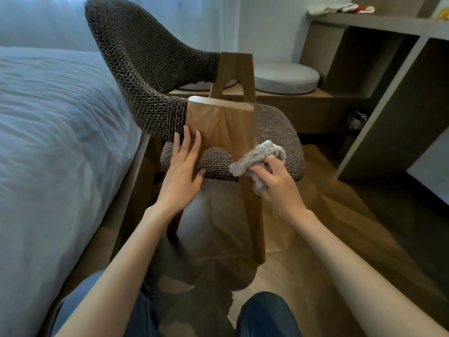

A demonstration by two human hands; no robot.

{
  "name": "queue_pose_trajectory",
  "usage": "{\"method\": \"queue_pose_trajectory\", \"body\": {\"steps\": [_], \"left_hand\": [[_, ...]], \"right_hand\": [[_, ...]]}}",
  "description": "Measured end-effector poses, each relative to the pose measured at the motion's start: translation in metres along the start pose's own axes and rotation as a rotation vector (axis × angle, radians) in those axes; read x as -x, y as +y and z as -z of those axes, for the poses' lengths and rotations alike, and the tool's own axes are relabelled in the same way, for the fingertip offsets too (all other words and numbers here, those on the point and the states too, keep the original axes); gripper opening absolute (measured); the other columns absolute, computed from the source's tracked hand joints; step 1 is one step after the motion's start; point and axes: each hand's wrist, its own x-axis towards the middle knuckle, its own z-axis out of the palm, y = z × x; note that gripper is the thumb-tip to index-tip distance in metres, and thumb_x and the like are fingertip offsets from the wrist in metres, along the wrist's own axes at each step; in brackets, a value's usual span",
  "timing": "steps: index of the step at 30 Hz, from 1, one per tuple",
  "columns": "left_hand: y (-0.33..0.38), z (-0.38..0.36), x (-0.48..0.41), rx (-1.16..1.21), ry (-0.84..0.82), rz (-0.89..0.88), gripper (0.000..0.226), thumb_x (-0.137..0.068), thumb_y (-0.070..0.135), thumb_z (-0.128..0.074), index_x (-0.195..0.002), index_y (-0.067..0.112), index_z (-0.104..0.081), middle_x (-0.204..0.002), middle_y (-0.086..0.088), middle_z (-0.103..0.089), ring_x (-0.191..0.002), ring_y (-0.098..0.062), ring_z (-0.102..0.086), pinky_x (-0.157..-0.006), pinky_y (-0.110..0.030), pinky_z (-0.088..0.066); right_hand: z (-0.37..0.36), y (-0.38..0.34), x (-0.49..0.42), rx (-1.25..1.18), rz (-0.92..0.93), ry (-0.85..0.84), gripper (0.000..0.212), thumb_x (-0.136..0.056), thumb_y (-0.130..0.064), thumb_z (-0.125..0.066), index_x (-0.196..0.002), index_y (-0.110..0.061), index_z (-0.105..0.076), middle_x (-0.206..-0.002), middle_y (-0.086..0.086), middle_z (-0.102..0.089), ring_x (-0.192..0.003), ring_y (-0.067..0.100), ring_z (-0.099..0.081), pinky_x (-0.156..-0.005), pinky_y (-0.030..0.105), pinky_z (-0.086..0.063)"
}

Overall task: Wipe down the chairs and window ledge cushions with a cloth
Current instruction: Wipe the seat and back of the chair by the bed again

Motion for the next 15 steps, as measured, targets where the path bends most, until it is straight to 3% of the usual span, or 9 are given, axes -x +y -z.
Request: {"method": "queue_pose_trajectory", "body": {"steps": [2, 5, 8, 10, 13, 15], "left_hand": [[-0.001, -0.001, 0.005, 0.0, -0.036, 0.022, 0.087, -0.09, 0.011, -0.059, -0.151, 0.025, 0.001, -0.153, 0.012, 0.021, -0.14, -0.008, 0.026, -0.114, -0.025, 0.01], [-0.001, 0.002, 0.007, 0.004, -0.054, 0.04, 0.085, -0.091, 0.012, -0.059, -0.152, 0.025, -0.001, -0.153, 0.014, 0.017, -0.141, -0.009, 0.022, -0.118, -0.033, 0.002], [0.001, 0.008, 0.008, -0.017, -0.043, 0.025, 0.085, -0.09, 0.013, -0.06, -0.152, 0.025, -0.003, -0.152, 0.015, 0.013, -0.141, -0.009, 0.018, -0.118, -0.033, -0.001], [0.002, 0.013, 0.009, -0.012, -0.036, 0.019, 0.084, -0.09, 0.013, -0.06, -0.152, 0.026, -0.005, -0.152, 0.017, 0.01, -0.141, -0.006, 0.014, -0.116, -0.03, -0.002], [0.002, 0.016, 0.013, 0.004, -0.017, 0.025, 0.081, -0.091, 0.013, -0.059, -0.152, 0.029, -0.008, -0.157, 0.014, 0.001, -0.142, -0.006, 0.008, -0.116, -0.03, -0.004], [0.003, 0.016, 0.013, 0.026, -0.01, 0.032, 0.08, -0.091, 0.013, -0.059, -0.152, 0.028, -0.01, -0.158, 0.011, -0.001, -0.143, -0.008, 0.006, -0.117, -0.03, -0.004]], "right_hand": [[0.009, -0.003, 0.001, -0.063, -0.014, -0.014, 0.026, -0.087, -0.008, -0.065, -0.113, -0.008, -0.066, -0.105, 0.016, -0.05, -0.092, 0.028, -0.051, -0.067, 0.044, -0.054], [0.028, -0.018, -0.024, -0.131, 0.055, 0.122, 0.032, -0.089, -0.02, -0.063, -0.119, -0.01, -0.062, -0.111, 0.015, -0.046, -0.097, 0.022, -0.049, -0.076, 0.021, -0.045], [0.037, -0.032, -0.06, -0.214, 0.056, 0.111, 0.042, -0.097, -0.049, -0.038, -0.129, -0.03, -0.058, -0.109, 0.001, -0.038, -0.102, 0.01, -0.043, -0.083, 0.013, -0.039], [0.036, -0.03, -0.068, -0.289, 0.03, 0.132, 0.04, -0.099, -0.047, -0.03, -0.128, -0.038, -0.056, -0.102, -0.005, -0.036, -0.097, -0.001, -0.043, -0.084, 0.008, -0.038], [0.033, -0.027, -0.06, -0.318, -0.054, 0.263, 0.034, -0.099, -0.027, -0.047, -0.132, -0.025, -0.053, -0.111, 0.001, -0.049, -0.092, -0.005, -0.043, -0.083, 0.003, -0.036], [0.023, -0.031, -0.058, -0.263, -0.089, 0.361, 0.044, -0.092, -0.026, -0.061, -0.134, -0.021, -0.051, -0.113, 0.005, -0.049, -0.098, 0.002, -0.043, -0.087, 0.01, -0.039]]}}
